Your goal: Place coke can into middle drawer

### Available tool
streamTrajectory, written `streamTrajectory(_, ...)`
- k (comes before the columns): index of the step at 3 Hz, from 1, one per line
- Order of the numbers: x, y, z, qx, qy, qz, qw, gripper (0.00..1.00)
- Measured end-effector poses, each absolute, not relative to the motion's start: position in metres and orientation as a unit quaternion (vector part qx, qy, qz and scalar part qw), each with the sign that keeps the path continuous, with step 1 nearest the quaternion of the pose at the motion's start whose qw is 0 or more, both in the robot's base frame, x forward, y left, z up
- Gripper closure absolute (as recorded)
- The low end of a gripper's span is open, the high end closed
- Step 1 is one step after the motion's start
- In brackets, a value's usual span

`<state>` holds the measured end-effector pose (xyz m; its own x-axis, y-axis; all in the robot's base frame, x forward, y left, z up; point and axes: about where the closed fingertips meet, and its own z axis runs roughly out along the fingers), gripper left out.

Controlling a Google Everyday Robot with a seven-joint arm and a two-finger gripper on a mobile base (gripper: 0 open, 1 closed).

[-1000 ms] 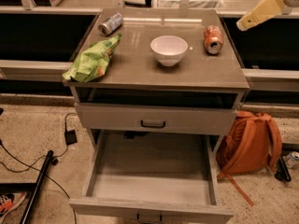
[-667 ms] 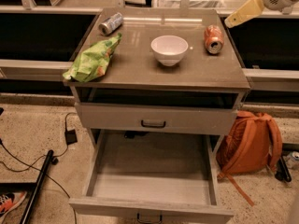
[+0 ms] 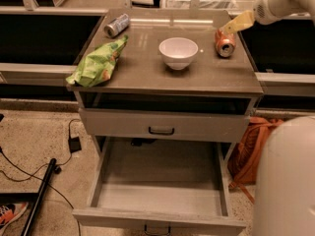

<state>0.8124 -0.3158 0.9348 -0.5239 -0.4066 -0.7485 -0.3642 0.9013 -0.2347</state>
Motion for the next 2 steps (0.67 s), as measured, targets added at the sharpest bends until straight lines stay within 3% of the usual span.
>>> streamTrajectory(2,0.849,-0.298,0.883,-0.199,0.888,0.009,0.415,0.0)
